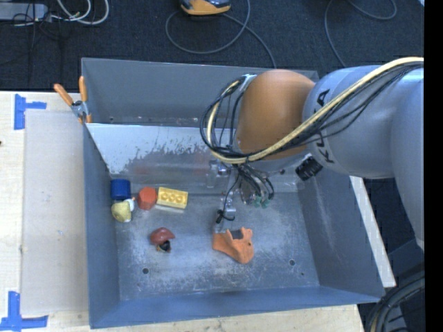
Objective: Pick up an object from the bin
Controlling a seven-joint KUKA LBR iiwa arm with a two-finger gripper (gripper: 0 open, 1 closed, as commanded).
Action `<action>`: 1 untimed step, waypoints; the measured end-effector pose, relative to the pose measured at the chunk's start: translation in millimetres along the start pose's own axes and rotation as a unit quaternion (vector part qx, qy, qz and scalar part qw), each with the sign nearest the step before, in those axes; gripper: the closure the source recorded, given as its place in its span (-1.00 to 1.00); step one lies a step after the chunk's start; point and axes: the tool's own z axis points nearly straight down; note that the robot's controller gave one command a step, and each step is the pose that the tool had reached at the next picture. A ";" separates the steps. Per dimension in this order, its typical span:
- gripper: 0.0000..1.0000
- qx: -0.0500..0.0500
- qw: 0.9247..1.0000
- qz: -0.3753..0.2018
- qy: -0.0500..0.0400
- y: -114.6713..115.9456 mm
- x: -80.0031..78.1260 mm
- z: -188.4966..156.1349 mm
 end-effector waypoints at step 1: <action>-1.00 0.000 1.000 -0.028 0.003 -54.3 27.5 12.9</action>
Offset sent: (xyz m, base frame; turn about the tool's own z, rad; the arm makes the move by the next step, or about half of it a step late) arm -0.0486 -0.0747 -0.0338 -0.2159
